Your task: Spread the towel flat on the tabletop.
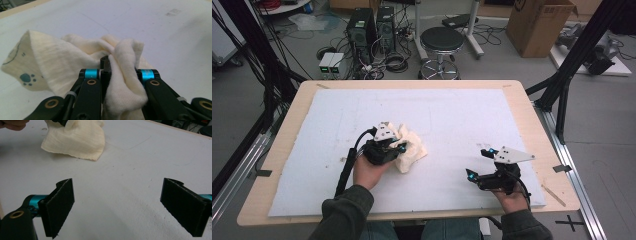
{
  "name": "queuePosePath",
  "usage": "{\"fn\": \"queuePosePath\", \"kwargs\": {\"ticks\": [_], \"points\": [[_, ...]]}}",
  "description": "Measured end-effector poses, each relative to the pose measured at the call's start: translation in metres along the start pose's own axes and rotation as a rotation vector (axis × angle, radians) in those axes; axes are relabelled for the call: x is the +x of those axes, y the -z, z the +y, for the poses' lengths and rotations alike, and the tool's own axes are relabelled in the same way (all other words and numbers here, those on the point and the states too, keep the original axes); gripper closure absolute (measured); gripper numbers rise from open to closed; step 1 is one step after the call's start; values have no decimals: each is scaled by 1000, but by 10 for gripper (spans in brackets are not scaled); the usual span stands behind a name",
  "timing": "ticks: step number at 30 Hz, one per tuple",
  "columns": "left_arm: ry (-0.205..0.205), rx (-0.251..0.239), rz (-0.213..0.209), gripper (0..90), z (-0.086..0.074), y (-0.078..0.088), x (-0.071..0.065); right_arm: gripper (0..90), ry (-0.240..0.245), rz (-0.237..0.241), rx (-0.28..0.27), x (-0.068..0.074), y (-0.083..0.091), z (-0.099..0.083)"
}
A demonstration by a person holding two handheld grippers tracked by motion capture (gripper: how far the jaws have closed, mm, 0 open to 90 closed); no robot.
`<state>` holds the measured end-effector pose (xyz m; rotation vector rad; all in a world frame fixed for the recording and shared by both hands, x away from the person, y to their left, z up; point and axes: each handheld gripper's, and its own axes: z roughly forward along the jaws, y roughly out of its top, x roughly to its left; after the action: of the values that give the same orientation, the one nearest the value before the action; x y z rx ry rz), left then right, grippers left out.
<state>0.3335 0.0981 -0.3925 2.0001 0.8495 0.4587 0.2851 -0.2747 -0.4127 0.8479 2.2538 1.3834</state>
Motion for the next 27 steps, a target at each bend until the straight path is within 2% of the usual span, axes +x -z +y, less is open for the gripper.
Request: {"fn": "queuePosePath", "kwargs": {"ticks": [7,10,15,20,24,26,27], "points": [[-37,-44,-65,777,15,0,-14,113,-1,-6,-4,0,2,0],[-67,-34,-81,776,19,-3,-20,113,-4,-4,-2,0,2,0],[-41,0,-107,772,14,-23,-15,113,-2,3,-3,1,-1,1],[-16,70,-68,760,6,-42,-3,113,10,9,-2,1,-4,2],[3,82,-59,727,4,-49,3,113,11,33,17,3,-11,3],[13,100,-49,691,3,-51,5,113,22,47,24,4,-15,5],[21,106,-41,614,2,-52,6,119,28,65,28,5,-19,7]]}}
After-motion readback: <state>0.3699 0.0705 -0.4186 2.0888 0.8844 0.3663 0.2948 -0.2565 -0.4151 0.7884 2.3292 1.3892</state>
